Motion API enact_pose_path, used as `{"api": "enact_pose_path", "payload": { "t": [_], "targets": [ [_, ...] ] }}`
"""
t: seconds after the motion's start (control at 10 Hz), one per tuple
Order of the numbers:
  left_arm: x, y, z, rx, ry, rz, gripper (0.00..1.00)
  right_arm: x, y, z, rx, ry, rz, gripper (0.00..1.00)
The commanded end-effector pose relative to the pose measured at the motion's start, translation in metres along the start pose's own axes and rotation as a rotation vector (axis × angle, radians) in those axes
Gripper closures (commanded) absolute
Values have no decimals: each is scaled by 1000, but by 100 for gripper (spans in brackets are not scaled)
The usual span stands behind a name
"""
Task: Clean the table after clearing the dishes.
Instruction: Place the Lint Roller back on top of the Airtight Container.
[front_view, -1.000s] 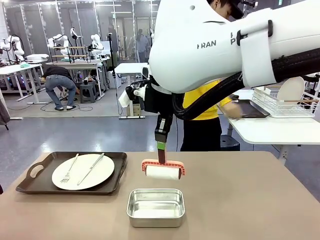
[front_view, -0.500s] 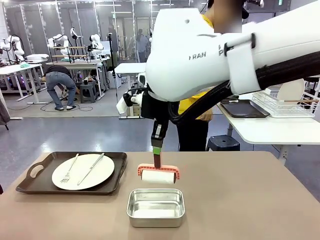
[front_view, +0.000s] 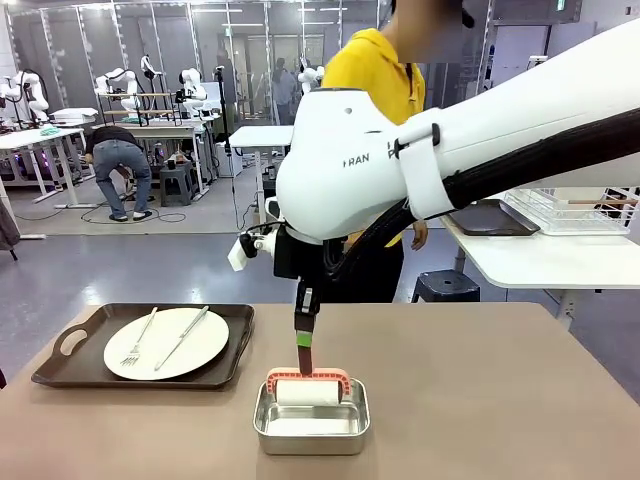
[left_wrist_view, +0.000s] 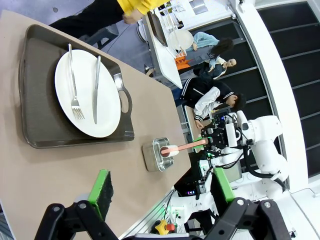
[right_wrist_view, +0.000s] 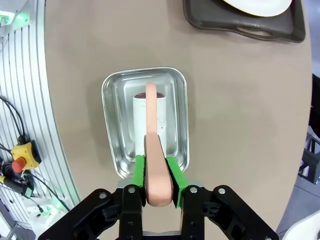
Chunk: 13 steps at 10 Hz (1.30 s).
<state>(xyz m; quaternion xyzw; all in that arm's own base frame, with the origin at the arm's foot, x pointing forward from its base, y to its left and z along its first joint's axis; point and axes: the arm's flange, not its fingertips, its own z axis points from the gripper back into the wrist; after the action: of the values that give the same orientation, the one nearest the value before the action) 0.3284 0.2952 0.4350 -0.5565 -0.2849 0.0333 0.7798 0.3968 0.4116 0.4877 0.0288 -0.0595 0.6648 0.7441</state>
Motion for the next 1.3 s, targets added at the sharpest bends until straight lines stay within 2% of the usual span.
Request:
{"api": "enact_pose_path", "payload": {
  "t": [0.0,0.4,0.7,1.2],
  "targets": [
    [-1,-2,3,-4,-1,-2,0,4,-9,-2,25,-12,23,78],
    [-1,-2,3,-4,-1,-2,0,2,-18,-24,7,-14,75,78],
    [-1,-2,3,-4,-1,-2,0,-2,-30,-28,-9,-31,68,78],
    [-1,-2,3,-4,-1,-2,0,-14,-53,-58,12,-43,32,78]
  ]
}}
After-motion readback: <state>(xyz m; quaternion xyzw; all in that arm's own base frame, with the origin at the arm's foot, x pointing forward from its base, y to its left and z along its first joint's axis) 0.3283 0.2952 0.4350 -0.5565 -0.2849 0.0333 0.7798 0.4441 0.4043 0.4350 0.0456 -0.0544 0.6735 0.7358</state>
